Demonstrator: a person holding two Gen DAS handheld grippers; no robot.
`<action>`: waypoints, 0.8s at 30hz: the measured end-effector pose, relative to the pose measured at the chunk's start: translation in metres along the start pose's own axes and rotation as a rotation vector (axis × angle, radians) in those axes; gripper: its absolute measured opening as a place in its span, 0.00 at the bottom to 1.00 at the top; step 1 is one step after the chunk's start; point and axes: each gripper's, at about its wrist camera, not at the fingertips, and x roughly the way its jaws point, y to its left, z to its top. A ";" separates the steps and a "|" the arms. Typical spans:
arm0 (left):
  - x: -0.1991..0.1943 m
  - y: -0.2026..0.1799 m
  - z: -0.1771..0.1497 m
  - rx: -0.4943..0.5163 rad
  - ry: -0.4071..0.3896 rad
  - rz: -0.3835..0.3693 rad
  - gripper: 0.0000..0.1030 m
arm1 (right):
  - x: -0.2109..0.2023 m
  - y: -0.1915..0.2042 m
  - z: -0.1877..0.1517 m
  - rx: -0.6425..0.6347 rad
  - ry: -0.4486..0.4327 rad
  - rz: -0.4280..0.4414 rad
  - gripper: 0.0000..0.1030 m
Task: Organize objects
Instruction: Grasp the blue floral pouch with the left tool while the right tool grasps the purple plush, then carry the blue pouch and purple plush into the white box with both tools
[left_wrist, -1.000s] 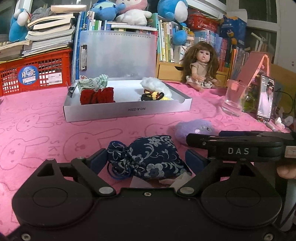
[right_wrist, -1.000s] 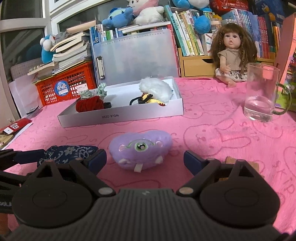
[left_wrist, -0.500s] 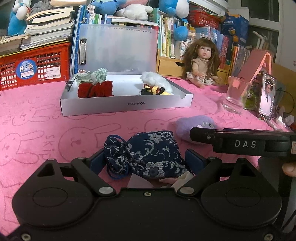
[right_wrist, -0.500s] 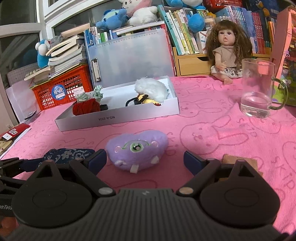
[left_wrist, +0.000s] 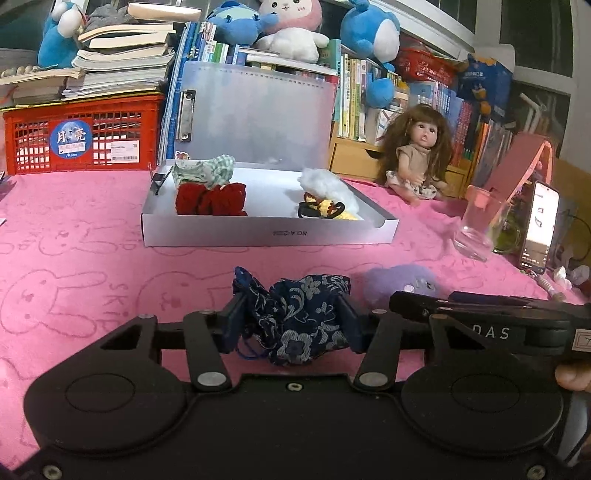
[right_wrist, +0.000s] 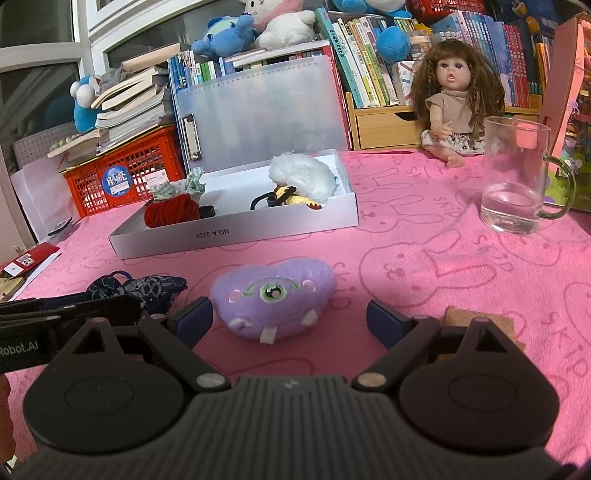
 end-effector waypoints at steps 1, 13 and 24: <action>0.000 0.000 0.000 0.001 -0.003 0.003 0.49 | 0.000 0.000 0.000 -0.001 0.000 0.000 0.92; -0.012 0.000 0.009 0.012 -0.057 0.004 0.48 | 0.003 0.007 0.002 -0.050 0.025 -0.025 0.92; -0.014 0.006 0.007 -0.007 -0.049 0.021 0.48 | 0.000 0.010 0.001 -0.070 0.005 -0.032 0.86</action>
